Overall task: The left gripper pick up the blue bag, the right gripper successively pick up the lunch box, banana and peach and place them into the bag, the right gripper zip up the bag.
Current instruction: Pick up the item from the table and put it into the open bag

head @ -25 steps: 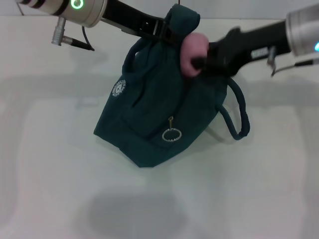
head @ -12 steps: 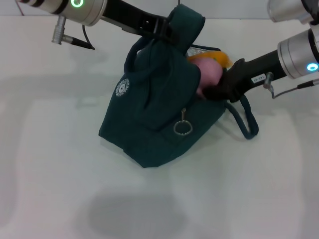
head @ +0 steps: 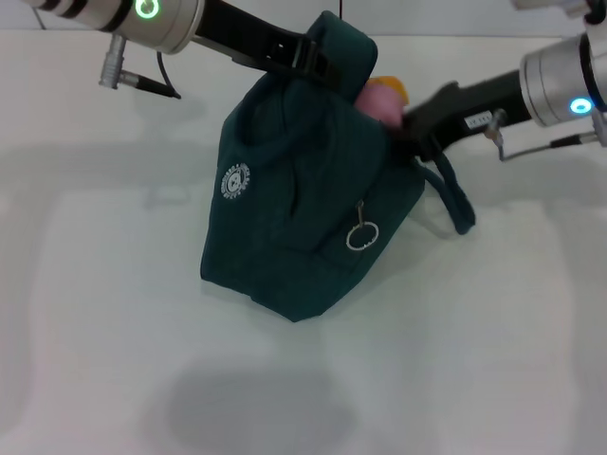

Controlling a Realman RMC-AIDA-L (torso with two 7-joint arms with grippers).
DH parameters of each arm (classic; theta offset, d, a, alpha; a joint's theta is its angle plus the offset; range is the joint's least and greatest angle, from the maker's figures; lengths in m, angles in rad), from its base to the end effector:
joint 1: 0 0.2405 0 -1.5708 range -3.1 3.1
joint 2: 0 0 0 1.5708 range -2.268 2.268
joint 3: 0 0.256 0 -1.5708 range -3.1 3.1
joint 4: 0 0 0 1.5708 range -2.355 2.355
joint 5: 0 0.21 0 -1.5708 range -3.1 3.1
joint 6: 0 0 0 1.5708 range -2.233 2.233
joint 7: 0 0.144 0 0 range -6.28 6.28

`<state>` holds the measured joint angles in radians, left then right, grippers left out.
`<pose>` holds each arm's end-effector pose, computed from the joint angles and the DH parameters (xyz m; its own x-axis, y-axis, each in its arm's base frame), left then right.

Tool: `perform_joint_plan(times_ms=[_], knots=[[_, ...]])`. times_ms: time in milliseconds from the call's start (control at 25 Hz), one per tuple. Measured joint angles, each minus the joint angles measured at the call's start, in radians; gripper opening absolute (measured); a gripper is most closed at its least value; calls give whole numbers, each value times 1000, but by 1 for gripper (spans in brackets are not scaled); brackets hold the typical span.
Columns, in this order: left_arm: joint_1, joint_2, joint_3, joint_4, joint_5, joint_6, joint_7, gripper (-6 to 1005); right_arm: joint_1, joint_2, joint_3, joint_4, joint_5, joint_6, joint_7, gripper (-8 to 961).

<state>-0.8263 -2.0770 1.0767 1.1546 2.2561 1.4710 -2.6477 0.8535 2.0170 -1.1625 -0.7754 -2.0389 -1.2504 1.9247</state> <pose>-0.1010 0.4062 0.0167 0.6452 0.7253 0.2401 0.7626 -0.6303 -0.1454 0.1393 0.4214 -0.0200 0.9108 -0.3580 -0.2058 -0.3970 -0.8961 -0.1984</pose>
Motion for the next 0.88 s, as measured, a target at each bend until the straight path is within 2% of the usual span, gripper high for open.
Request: perform_joint_plan(times_ms=[120, 480, 680, 880], knots=[[3, 0, 0, -2, 0, 0, 0, 36, -5, -1, 0, -10, 49, -2, -36, 46], [5, 0, -1, 3, -1, 10, -2, 36, -52, -2, -1, -90, 50, 58, -39, 63], [0, 0, -1, 3, -1, 11, -2, 36, -50, 4, -9, -86, 54, 91, -85, 72], [-9, 1, -2, 6, -4, 10, -1, 36, -37, -1, -50, -67, 63, 47, -90, 81]])
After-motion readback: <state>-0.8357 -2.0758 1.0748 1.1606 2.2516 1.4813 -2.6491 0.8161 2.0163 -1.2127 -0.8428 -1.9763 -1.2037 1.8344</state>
